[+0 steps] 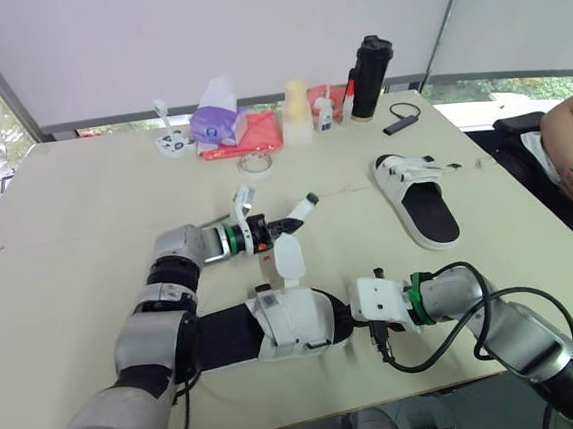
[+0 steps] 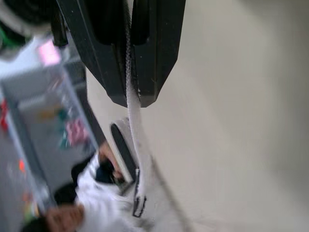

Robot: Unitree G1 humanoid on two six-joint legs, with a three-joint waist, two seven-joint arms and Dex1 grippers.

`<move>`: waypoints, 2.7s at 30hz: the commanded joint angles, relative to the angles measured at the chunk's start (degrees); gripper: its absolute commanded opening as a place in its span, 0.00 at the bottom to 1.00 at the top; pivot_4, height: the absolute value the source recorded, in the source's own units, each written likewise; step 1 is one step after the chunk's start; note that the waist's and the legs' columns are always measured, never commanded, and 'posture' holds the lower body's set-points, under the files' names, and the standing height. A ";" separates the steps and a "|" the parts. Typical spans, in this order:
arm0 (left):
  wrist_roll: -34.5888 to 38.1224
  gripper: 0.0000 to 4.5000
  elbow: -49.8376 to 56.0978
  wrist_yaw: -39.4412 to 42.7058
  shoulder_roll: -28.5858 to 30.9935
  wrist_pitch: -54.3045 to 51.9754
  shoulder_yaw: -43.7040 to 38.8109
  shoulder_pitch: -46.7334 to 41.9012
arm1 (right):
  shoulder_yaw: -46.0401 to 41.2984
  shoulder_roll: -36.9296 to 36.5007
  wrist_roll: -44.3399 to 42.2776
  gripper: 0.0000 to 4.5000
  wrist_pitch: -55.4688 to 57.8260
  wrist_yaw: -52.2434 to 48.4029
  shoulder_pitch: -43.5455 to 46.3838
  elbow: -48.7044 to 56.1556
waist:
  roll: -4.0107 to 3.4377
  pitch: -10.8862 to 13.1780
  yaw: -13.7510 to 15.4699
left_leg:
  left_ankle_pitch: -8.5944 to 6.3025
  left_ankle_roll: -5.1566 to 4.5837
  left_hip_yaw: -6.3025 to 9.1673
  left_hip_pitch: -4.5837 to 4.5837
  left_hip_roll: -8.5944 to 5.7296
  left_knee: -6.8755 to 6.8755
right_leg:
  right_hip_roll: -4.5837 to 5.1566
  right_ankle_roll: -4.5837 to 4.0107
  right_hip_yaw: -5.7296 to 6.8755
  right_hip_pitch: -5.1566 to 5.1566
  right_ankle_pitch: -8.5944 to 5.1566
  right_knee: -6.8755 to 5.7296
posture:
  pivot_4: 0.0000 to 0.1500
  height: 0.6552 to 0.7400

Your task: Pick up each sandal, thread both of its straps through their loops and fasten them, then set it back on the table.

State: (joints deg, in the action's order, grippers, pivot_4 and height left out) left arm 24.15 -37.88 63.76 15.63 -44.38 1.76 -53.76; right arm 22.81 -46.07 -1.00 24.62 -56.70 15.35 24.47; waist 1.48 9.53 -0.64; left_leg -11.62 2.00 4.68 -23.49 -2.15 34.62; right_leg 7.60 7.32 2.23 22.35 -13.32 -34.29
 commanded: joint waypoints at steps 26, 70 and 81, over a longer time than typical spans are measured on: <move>-14.36 0.02 14.48 15.24 7.64 89.81 13.76 9.77 | 1.82 -1.70 5.51 0.00 -0.34 -0.86 -0.07 -7.61 | -0.01 0.00 0.24 | -0.01 0.01 0.00 -0.08 0.10 0.13 | 0.03 -0.11 0.00 -0.03 0.02 0.17 | 1.00 1.00; -1.61 0.39 14.04 12.57 14.99 122.45 35.28 8.18 | 1.97 -1.48 6.56 0.00 -2.75 -3.00 1.90 -10.12 | -0.04 0.02 0.44 | -0.02 0.02 0.00 -0.13 0.12 0.23 | 0.04 -0.10 0.00 -0.05 0.02 0.17 | 1.00 1.00; 1.71 0.99 24.46 16.63 23.80 110.61 38.20 7.12 | 2.44 -1.49 7.14 0.00 -3.30 -2.88 1.92 -10.58 | -0.10 0.05 0.21 | -0.02 0.02 0.00 -0.13 0.17 0.21 | 0.04 -0.10 0.00 -0.05 0.02 0.17 | 1.00 1.00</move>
State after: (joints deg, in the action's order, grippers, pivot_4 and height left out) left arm 23.89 -17.58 79.00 38.07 70.19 40.11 -45.09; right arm 23.39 -46.24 1.00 19.08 -60.84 18.62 19.95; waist 1.38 9.58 -0.43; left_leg -11.64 2.02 4.69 -23.63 -1.96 34.82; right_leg 7.64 7.22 2.23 22.31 -13.31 -34.12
